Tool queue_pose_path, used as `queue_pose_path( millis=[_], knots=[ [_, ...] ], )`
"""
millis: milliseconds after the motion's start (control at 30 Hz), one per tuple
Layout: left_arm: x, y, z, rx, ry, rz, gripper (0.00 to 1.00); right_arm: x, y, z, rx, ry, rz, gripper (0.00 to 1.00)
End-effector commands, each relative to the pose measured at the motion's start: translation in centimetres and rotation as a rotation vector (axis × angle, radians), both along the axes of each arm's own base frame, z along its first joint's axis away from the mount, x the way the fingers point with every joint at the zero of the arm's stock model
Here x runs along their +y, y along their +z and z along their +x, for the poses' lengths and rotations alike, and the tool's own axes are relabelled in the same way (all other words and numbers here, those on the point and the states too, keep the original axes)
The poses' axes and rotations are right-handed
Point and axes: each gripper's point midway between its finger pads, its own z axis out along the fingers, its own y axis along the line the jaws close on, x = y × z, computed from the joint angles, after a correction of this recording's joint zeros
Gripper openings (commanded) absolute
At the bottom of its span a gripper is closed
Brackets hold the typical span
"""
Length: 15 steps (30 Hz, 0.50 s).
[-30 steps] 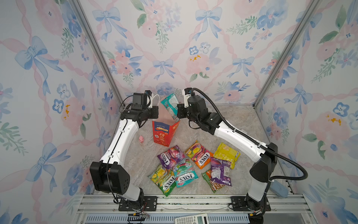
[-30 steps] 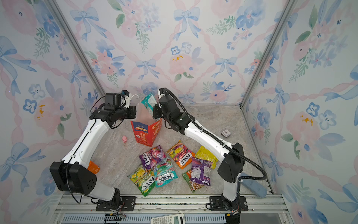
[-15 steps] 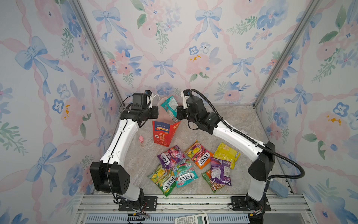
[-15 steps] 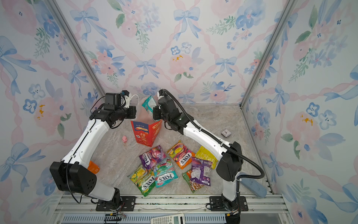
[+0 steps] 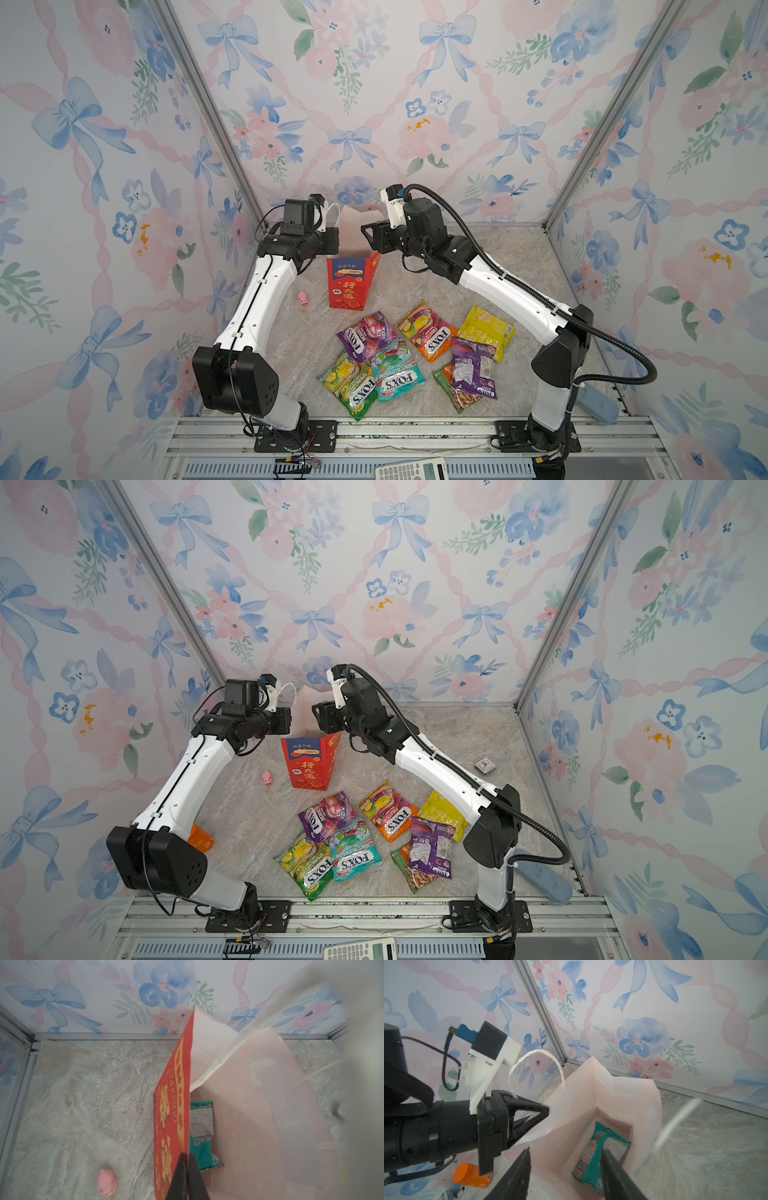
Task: Place the snacks into the paper bag
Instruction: 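Lower the teal packet into the bag and open the right gripper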
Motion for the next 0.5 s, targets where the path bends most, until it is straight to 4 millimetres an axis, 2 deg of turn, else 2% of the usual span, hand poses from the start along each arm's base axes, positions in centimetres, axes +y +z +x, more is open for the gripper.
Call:
queue_pose_path(
  millis=[0,133,367,467],
  knots=[
    [0.1,0.3,-0.1,-0.012,-0.002,-0.01,0.0,0.2,3.2,-1.4,-0.054,0.098,0.042,0.61],
    [0.2,0.1,0.0,-0.009,-0.002,-0.007,0.0,0.4,3.5,-2.9,-0.065,0.174,0.042,0.68],
    [0.2,-0.3,0.1,0.0,-0.002,-0.006,0.0,-0.3,4.2,-6.3,-0.152,0.296,0.083,0.89],
    [0.2,-0.4,0.1,0.002,-0.004,-0.007,0.0,-1.2,4.2,-7.2,-0.176,0.307,0.093,0.89]
  ],
)
